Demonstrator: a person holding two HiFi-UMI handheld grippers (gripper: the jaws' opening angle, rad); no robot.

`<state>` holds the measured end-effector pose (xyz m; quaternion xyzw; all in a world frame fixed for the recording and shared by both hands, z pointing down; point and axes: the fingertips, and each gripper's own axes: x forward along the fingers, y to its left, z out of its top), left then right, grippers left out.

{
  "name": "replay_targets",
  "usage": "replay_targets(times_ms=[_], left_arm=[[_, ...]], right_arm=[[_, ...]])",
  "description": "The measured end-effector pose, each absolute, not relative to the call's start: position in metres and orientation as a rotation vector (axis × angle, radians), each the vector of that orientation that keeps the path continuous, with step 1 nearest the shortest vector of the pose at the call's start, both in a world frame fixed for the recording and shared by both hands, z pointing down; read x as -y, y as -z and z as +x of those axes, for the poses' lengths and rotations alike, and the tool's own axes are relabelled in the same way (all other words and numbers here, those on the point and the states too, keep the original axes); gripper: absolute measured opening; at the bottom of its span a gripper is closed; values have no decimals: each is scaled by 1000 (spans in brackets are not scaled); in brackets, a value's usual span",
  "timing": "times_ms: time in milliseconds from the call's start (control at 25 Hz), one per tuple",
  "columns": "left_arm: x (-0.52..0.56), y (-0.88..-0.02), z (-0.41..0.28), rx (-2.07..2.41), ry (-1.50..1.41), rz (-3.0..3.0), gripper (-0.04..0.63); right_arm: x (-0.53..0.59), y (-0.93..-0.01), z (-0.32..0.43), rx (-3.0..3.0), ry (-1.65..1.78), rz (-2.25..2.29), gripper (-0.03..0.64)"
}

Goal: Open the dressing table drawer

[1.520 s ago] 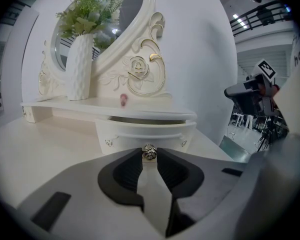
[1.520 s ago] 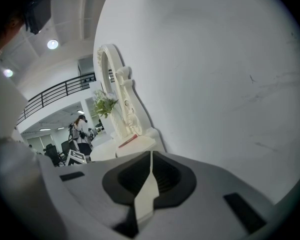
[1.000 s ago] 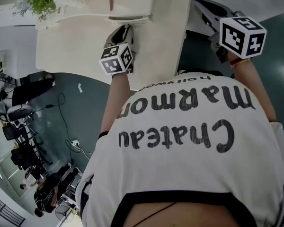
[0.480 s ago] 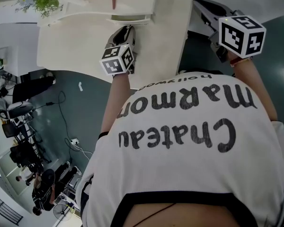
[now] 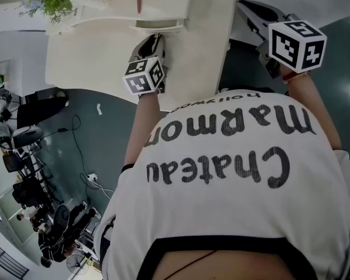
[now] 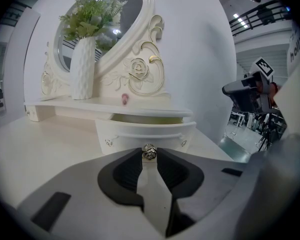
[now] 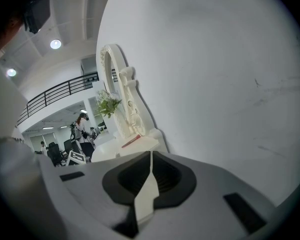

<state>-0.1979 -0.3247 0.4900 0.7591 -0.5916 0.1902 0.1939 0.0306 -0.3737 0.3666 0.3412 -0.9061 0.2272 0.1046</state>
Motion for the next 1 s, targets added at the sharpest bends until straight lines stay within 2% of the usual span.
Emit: replay_targets(times_ms=[1000], left_arm=[[308,-487,-198,1637,-530,2120,106]], right_arm=[[366,-362,29,2671,-668,993,32]])
